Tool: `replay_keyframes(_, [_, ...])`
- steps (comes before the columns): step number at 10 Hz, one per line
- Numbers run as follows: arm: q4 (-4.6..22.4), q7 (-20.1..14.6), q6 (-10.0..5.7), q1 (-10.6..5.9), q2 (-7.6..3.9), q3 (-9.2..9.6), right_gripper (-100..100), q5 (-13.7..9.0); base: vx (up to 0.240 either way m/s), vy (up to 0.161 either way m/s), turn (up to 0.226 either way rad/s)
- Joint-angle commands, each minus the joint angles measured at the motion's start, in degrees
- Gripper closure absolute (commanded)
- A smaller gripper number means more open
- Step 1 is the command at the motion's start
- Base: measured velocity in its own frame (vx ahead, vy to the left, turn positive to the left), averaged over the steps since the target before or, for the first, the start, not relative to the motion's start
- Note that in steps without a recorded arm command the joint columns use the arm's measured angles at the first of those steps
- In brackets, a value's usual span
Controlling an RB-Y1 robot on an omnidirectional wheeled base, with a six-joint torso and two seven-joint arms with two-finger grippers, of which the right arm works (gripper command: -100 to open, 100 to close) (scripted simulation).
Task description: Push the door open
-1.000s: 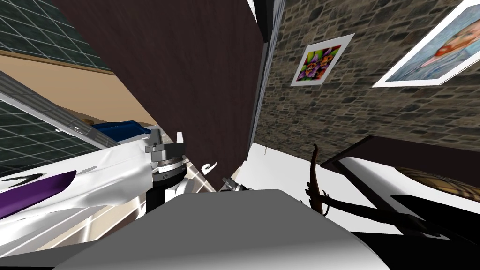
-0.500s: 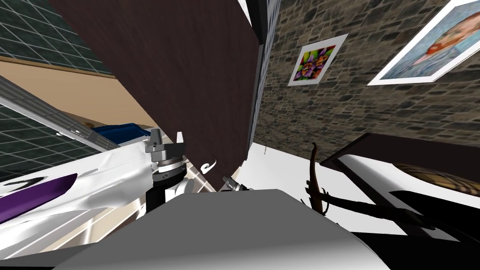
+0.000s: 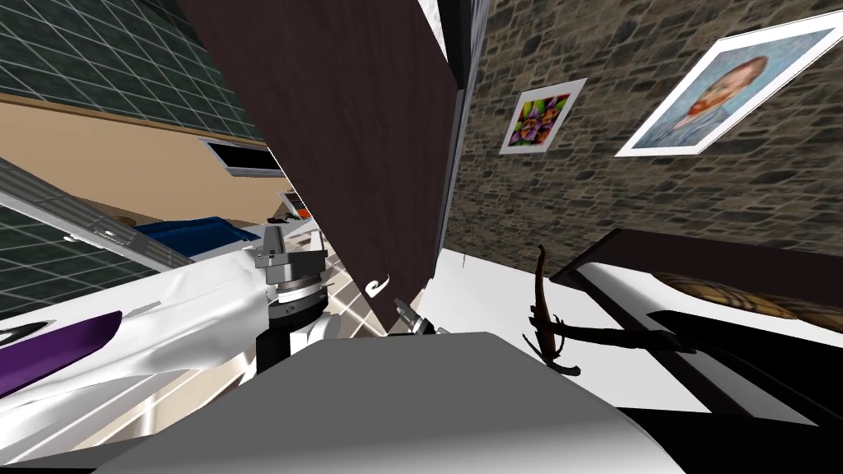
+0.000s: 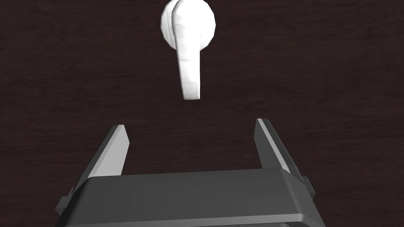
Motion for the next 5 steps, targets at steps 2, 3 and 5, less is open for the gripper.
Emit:
replay_keyframes(2, [0.2, 0.4, 0.23, 0.1, 0.39, -1.04, -100, -0.1, -0.067, 0.084, -0.046])
replay_keyframes(3, [0.5, 0.7, 0.35, -0.02, 0.55, -1.45, -100, -0.1, 0.055, 0.066, 0.036])
replay_keyframes(5, [0.7, 0.8, 0.37, -0.12, 0.68, -1.67, -100, -0.1, 0.114, 0.126, 0.019])
